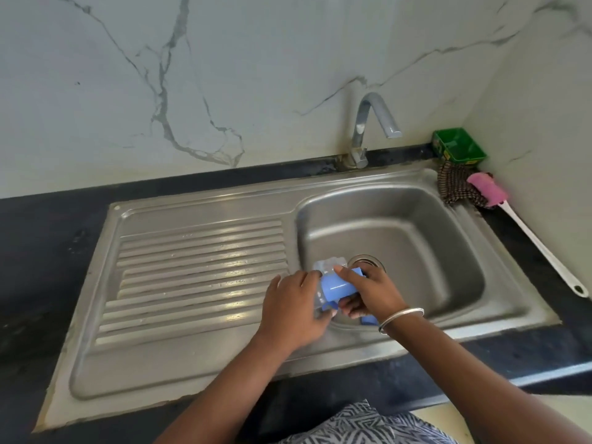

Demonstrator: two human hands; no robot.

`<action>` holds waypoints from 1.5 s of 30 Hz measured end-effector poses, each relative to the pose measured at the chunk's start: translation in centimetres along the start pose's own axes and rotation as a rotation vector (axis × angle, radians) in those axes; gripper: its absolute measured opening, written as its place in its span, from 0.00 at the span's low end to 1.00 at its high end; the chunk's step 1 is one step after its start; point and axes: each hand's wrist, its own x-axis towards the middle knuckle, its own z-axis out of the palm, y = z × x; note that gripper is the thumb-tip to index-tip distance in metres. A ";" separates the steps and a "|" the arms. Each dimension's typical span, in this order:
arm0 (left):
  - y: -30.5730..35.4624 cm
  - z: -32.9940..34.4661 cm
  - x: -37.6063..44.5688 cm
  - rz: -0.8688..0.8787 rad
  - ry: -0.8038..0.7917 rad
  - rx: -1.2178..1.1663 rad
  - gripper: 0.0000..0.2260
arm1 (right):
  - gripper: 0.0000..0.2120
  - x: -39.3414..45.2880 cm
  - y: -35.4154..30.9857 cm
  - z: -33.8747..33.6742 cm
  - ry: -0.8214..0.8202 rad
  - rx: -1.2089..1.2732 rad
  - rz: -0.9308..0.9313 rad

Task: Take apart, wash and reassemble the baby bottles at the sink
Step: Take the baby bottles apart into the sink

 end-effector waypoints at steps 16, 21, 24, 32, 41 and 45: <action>6.6 0.6 5.6 -0.330 -0.558 -0.822 0.18 | 0.14 3.8 0.7 -11.1 -0.342 -0.096 -0.274; 7.1 0.8 7.6 -0.562 -0.773 -1.294 0.16 | 0.22 5.2 1.2 -15.5 -0.487 0.044 -0.199; 7.3 1.5 7.7 -0.617 -0.728 -1.349 0.14 | 0.21 5.9 0.1 -17.9 -0.494 0.065 -0.152; 9.1 4.7 7.4 -0.785 -0.488 -1.018 0.19 | 0.14 9.8 3.3 -21.5 -0.177 -0.824 -0.019; 10.6 5.7 6.7 -0.641 -0.472 -0.520 0.26 | 0.25 10.6 3.4 -21.7 -0.528 -1.526 0.087; 11.3 5.6 6.8 -0.598 -0.473 -0.421 0.31 | 0.23 11.2 3.8 -21.3 -0.520 -1.588 0.056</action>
